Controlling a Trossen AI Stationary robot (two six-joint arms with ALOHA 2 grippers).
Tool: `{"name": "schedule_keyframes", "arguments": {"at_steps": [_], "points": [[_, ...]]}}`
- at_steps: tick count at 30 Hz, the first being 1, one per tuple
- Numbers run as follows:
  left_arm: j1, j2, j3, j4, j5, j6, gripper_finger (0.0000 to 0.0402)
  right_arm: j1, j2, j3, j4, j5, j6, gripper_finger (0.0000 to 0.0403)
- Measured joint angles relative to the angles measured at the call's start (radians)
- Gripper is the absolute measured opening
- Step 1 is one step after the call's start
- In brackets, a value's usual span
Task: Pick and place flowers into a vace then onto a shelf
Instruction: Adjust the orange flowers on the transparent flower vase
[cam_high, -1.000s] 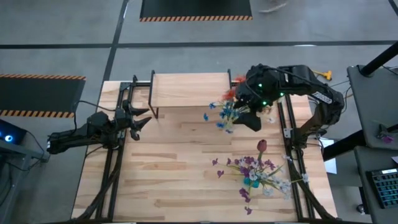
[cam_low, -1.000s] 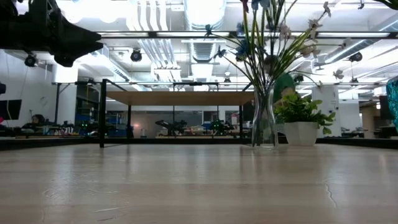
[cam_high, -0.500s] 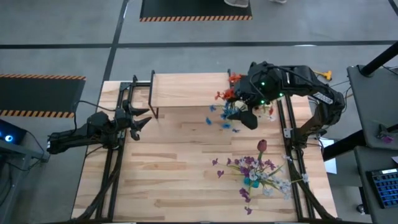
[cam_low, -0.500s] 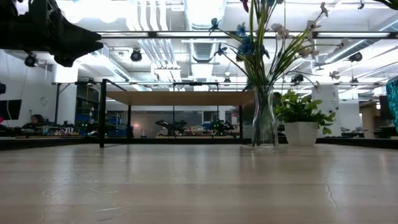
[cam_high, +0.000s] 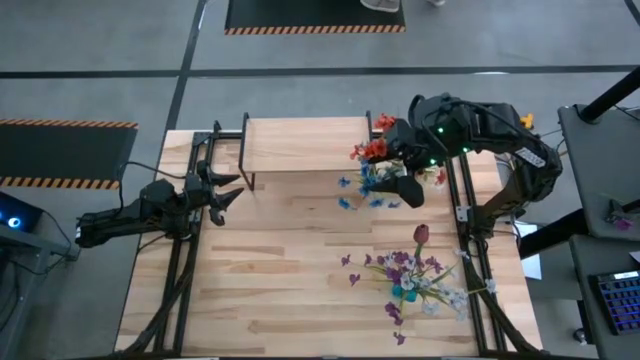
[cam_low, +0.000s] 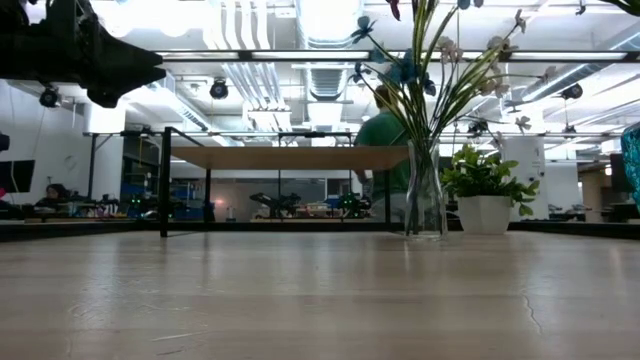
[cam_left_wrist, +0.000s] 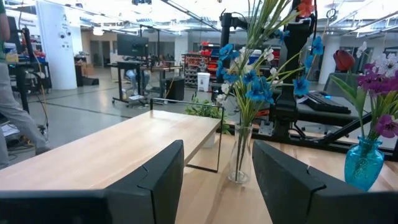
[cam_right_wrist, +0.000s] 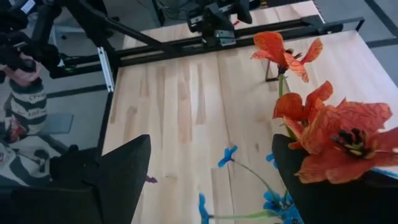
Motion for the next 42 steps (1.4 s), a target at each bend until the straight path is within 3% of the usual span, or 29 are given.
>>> {"name": "schedule_keyframes", "arguments": {"at_steps": [16, 23, 42], "points": [[0.000, 0.000, 0.000, 0.000, 0.000, 0.000, 0.0175, 0.016, -0.001, 0.108, 0.018, -0.001, 0.015, 0.0329], [0.001, 0.000, 0.000, 0.000, 0.000, 0.000, 0.0175, 0.024, -0.001, 0.163, 0.074, -0.061, 0.019, 0.0329], [0.000, 0.000, 0.000, 0.000, 0.000, 0.000, 0.0175, 0.024, -0.005, 0.163, 0.269, -0.069, 0.028, 0.0329]]}}
